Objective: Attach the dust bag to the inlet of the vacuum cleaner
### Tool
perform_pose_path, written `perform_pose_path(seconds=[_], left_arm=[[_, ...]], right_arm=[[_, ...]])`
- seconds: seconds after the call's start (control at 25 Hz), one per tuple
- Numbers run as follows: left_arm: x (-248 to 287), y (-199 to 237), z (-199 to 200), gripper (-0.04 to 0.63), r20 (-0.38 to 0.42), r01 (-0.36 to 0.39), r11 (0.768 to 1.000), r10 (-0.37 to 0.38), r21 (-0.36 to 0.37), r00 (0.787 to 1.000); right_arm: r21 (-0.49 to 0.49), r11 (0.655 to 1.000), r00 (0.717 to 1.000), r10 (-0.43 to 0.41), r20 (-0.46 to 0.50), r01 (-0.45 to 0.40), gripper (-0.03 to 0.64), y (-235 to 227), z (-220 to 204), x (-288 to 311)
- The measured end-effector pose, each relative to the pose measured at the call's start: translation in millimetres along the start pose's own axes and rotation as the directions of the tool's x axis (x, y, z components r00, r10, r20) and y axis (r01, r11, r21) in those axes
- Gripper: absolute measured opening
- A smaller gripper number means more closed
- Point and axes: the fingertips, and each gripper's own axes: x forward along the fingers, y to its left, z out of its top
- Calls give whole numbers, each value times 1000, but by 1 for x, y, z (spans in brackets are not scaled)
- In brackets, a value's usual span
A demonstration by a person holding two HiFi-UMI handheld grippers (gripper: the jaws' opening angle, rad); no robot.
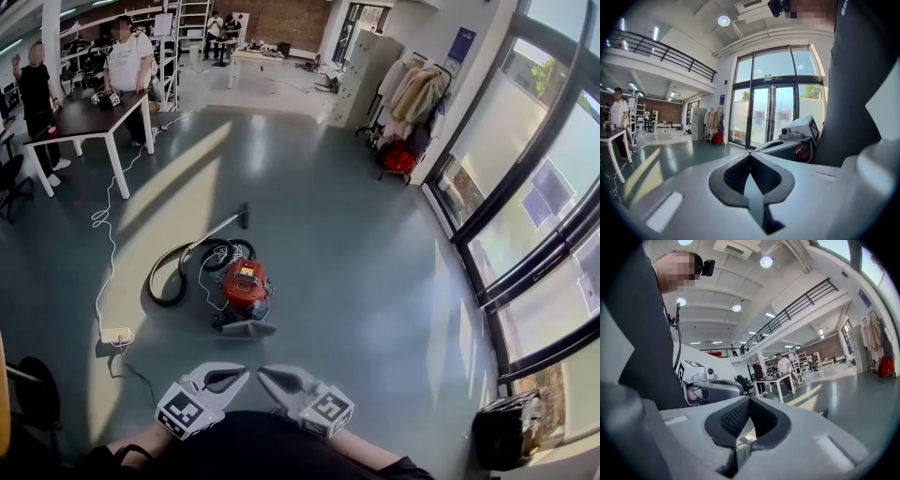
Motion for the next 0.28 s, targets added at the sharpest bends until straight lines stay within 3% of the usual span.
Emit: perform_pose_path(seconds=[0.28], left_arm=[[7, -3, -2, 15, -9, 10, 1000, -10, 4, 1000]], right_arm=[[-5, 1000, 1000, -6, -2, 6, -8, -6, -6, -5]])
